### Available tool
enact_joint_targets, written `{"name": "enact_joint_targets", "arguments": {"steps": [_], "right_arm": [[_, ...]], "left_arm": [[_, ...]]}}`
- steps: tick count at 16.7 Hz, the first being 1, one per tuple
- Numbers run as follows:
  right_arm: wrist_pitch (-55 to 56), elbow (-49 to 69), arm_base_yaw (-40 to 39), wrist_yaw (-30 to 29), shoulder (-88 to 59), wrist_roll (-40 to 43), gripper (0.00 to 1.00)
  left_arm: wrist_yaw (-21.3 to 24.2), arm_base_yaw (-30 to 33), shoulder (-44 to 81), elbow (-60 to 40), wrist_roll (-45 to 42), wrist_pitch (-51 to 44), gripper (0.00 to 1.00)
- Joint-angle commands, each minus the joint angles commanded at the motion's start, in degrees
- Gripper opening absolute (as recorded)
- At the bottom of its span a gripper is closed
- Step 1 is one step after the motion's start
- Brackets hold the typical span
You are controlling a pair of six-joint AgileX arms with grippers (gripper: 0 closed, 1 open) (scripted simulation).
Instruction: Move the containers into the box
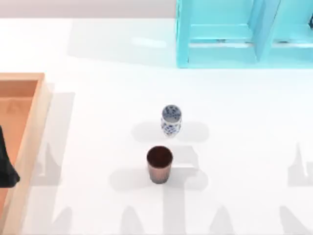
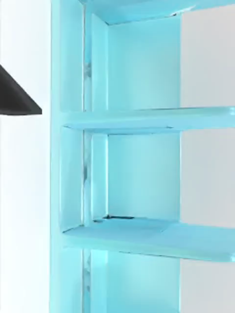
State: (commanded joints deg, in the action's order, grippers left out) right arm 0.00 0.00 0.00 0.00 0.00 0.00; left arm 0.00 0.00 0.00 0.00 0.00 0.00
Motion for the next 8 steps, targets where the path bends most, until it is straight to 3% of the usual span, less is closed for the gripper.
{"name": "enact_joint_targets", "arguments": {"steps": [4, 8], "right_arm": [[0.00, 0.00, 0.00, 0.00, 0.00, 0.00, 1.00], [0.00, 0.00, 0.00, 0.00, 0.00, 0.00, 1.00]], "left_arm": [[-0.04, 0.35, 1.59, -1.59, 0.67, -0.92, 1.00], [-0.59, 2.39, 11.73, -11.21, 4.58, -7.08, 1.00]]}}
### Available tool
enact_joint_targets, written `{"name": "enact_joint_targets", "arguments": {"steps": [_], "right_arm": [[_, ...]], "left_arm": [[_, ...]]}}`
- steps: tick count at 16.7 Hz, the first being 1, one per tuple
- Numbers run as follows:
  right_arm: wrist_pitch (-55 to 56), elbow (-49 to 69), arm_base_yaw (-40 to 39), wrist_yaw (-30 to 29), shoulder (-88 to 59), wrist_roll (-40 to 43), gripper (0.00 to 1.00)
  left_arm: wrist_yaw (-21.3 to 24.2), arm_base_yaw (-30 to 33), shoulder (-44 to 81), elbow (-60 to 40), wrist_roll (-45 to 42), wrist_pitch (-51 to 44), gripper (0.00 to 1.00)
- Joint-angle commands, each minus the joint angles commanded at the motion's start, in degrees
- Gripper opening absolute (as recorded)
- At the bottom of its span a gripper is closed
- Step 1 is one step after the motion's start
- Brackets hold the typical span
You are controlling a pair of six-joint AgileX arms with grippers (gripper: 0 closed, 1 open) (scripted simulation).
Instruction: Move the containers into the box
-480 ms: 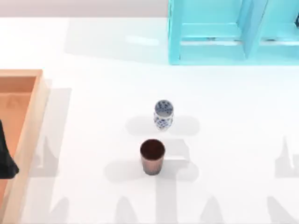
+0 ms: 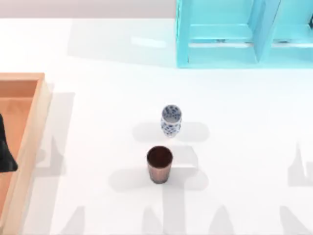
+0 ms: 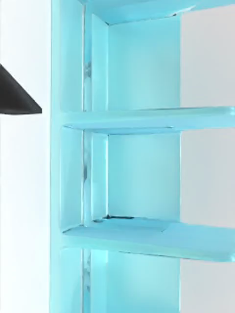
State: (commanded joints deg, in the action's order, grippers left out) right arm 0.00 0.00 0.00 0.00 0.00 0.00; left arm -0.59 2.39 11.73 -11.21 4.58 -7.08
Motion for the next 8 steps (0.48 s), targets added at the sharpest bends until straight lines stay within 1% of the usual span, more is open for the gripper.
{"name": "enact_joint_targets", "arguments": {"steps": [4, 8], "right_arm": [[0.00, 0.00, 0.00, 0.00, 0.00, 0.00, 1.00], [0.00, 0.00, 0.00, 0.00, 0.00, 0.00, 1.00]], "left_arm": [[-1.23, 3.55, 17.62, -15.91, 6.12, -11.43, 1.00], [-2.67, 8.74, 40.02, -36.16, 13.01, -26.70, 1.00]]}}
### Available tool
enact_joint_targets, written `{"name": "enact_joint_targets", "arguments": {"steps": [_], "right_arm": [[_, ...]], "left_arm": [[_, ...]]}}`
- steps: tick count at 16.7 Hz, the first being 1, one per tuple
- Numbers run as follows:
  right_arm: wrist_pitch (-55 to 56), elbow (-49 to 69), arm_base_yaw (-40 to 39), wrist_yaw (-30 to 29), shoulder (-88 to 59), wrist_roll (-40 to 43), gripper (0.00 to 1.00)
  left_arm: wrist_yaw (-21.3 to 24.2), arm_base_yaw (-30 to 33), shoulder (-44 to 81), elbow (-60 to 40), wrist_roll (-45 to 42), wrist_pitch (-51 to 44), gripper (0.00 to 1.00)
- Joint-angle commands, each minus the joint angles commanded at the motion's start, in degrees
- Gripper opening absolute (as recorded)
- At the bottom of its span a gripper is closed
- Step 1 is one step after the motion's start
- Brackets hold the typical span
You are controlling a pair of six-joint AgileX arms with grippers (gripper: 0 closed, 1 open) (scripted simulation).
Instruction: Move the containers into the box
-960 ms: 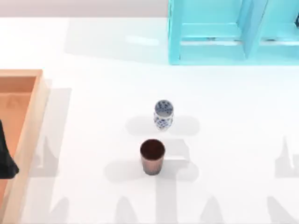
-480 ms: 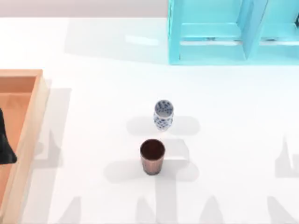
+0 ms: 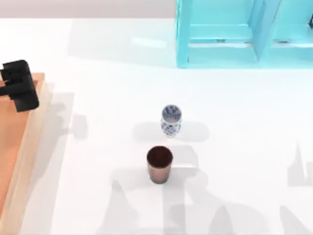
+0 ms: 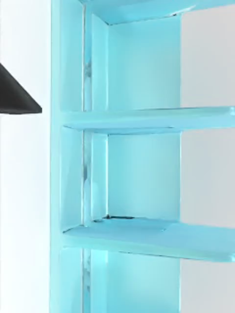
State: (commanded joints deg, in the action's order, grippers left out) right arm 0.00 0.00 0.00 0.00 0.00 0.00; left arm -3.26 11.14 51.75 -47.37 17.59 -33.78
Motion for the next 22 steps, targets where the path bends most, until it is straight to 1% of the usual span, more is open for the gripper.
{"name": "enact_joint_targets", "arguments": {"steps": [8, 11, 14, 18, 20, 22], "right_arm": [[0.00, 0.00, 0.00, 0.00, 0.00, 0.00, 1.00], [0.00, 0.00, 0.00, 0.00, 0.00, 0.00, 1.00], [0.00, 0.00, 0.00, 0.00, 0.00, 0.00, 1.00], [0.00, 0.00, 0.00, 0.00, 0.00, 0.00, 1.00], [0.00, 0.00, 0.00, 0.00, 0.00, 0.00, 1.00], [0.00, 0.00, 0.00, 0.00, 0.00, 0.00, 1.00]], "left_arm": [[-1.77, 13.75, 48.25, -46.91, 12.56, -32.45, 1.00], [-1.70, 19.19, 63.78, -64.28, 16.26, -42.02, 1.00], [-1.29, 24.22, 76.48, -79.77, 19.28, -49.15, 1.00], [-0.50, 29.37, 87.62, -94.57, 21.95, -54.50, 1.00], [-0.20, 30.85, 90.43, -98.45, 22.66, -55.61, 1.00], [-0.07, 31.45, 91.51, -99.98, 22.94, -55.99, 1.00]]}}
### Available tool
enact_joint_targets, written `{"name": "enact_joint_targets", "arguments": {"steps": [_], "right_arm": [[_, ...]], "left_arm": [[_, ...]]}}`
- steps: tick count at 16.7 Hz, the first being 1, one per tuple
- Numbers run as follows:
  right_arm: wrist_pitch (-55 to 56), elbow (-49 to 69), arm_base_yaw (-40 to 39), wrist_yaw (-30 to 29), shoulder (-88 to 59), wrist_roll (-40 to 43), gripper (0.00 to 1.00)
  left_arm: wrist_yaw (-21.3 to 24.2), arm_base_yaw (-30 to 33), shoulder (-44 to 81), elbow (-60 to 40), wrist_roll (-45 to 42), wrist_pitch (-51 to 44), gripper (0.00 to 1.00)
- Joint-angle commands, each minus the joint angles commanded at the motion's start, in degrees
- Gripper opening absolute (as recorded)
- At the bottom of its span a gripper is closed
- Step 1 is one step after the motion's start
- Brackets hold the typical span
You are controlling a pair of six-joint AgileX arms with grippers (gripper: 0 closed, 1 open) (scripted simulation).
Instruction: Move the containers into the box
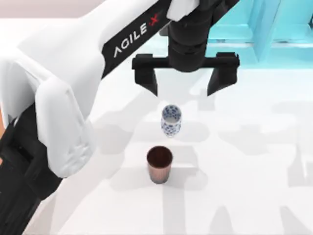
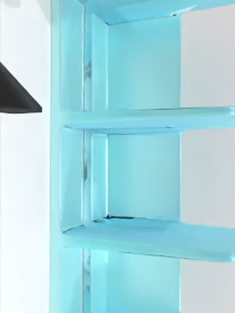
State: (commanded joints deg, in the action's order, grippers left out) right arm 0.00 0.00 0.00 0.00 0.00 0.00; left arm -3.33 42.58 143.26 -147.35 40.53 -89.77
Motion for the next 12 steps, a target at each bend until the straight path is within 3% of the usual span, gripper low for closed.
{"name": "enact_joint_targets", "arguments": {"steps": [7, 12], "right_arm": [[0.00, 0.00, 0.00, 0.00, 0.00, 0.00, 1.00], [0.00, 0.00, 0.00, 0.00, 0.00, 0.00, 1.00]], "left_arm": [[-0.01, -0.23, -0.12, 1.05, -0.15, 1.00, 1.00], [0.03, -0.60, -0.81, 13.61, -0.58, 12.85, 1.00]]}}
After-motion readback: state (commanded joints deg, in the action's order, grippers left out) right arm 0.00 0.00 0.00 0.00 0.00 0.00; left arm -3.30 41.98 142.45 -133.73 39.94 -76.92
